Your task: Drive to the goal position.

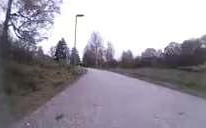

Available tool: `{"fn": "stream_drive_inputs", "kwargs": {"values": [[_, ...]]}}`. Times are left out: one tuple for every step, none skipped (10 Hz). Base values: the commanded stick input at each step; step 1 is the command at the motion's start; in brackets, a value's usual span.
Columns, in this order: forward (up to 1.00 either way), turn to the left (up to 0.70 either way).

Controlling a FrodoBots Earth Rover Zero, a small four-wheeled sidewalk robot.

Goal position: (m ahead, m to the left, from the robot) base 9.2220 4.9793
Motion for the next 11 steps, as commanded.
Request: {"fn": "stream_drive_inputs", "kwargs": {"values": [[1.00, 0.00], [1.00, 0.00], [1.00, 0.00], [1.00, 0.00], [1.00, 0.00], [1.00, 0.00], [1.00, 0.00], [1.00, 0.00], [1.00, 0.00], [1.00, 0.00], [1.00, 0.00]]}}
